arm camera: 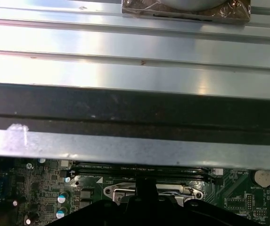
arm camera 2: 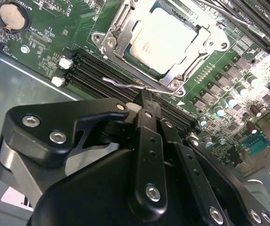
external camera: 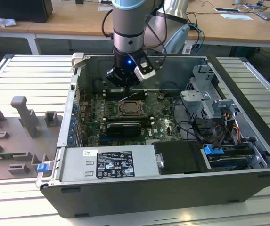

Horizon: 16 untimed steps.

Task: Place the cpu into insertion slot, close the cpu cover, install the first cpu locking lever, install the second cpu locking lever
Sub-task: 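Install the first cpu locking lever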

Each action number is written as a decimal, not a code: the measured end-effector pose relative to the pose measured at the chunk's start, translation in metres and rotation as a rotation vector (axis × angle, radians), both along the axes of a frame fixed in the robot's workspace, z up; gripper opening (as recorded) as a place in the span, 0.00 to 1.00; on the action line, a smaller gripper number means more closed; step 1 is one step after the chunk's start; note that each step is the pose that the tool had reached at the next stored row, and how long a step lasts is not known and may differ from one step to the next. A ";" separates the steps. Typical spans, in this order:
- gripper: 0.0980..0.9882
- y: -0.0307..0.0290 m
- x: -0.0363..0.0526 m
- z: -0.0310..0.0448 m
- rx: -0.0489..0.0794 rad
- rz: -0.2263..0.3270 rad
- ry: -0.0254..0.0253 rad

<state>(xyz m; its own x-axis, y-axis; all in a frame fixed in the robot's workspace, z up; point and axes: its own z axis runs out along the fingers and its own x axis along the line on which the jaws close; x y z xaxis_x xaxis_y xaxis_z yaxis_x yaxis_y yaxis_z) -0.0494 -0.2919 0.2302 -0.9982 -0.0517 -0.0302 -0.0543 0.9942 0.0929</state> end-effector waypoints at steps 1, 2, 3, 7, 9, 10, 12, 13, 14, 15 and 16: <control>0.01 0.0000 0.0002 -0.0003 0.000 -0.001 0.0001; 0.01 0.0000 0.0004 -0.0005 0.000 -0.001 0.0000; 0.01 0.0000 0.0005 -0.0007 0.000 -0.002 0.0000; 0.01 0.0001 0.0019 -0.0017 0.000 -0.004 -0.0002; 0.01 0.0000 0.0035 -0.0028 0.002 -0.004 -0.0001; 0.01 -0.0001 0.0052 -0.0040 0.011 -0.004 0.0002; 0.01 0.0000 0.0056 -0.0050 0.028 -0.004 0.0001; 0.01 0.0000 0.0056 -0.0053 0.033 -0.004 0.0001; 0.01 0.0001 0.0057 -0.0055 0.037 -0.003 0.0000; 0.01 0.0000 0.0059 -0.0055 0.037 -0.003 0.0001; 0.01 0.0000 0.0061 -0.0055 0.037 -0.003 0.0001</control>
